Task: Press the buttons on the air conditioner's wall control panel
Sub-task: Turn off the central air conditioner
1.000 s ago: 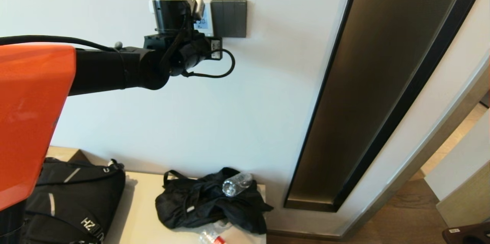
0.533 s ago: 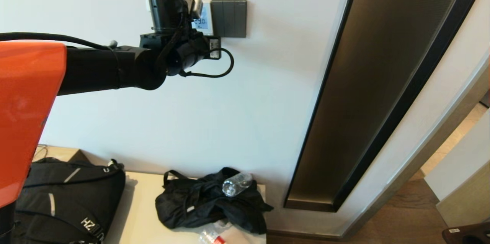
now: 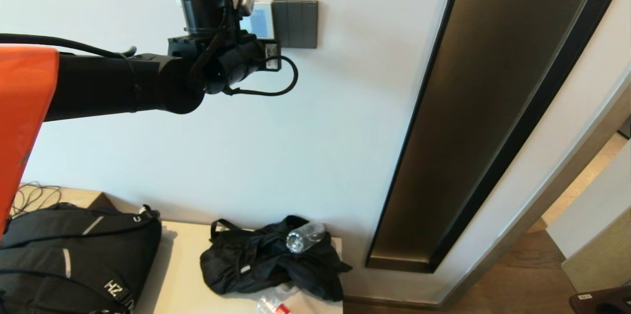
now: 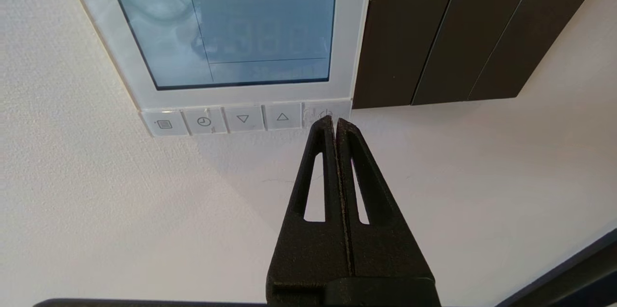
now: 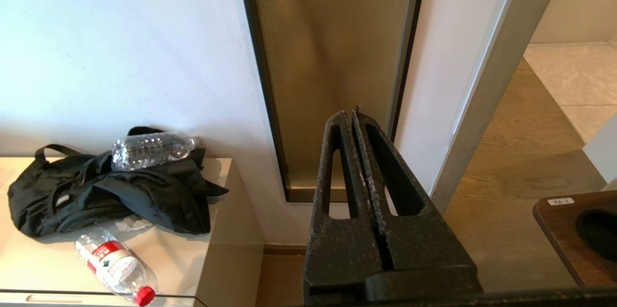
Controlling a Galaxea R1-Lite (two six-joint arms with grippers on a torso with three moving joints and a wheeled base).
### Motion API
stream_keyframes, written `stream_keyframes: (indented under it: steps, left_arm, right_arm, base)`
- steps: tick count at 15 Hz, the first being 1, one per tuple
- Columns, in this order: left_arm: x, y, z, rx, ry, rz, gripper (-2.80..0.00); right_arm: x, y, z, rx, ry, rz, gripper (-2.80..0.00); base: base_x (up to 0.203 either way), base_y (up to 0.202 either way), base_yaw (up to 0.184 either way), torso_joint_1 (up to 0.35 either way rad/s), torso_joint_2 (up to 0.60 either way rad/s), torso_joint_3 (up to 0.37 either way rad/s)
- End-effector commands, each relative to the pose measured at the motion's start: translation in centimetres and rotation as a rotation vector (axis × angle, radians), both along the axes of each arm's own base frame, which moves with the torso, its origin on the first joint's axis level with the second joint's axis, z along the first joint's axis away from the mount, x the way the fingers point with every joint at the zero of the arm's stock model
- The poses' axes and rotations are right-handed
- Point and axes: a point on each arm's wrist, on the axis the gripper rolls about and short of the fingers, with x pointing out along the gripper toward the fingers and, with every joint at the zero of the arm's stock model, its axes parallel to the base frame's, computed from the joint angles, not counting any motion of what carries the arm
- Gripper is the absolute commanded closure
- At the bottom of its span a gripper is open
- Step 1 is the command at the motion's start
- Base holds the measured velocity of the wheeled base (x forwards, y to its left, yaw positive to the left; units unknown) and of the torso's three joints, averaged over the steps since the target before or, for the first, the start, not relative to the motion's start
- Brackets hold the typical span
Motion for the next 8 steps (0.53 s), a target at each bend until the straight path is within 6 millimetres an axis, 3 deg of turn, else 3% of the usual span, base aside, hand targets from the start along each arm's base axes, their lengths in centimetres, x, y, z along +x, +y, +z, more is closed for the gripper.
stream_keyframes:
  steps: [1, 8]
  left_arm:
    - [-0.04, 0.01, 0.06, -0.001, -0.002, 0.002, 0.0]
    - [-0.25, 0.12, 0.26, -0.005, -0.006, 0.001, 0.0]
  right_arm:
    - [0.01, 0.0, -0.03, 0.0, 0.001, 0.001, 0.0]
    - [0.0, 0.0, -0.01, 0.0, 0.0, 0.0, 0.0]
  base:
    - [0.0, 0.0, 0.0, 0.0, 0.0, 0.0]
    - [0.0, 0.0, 0.0, 0.0, 0.0, 0.0]
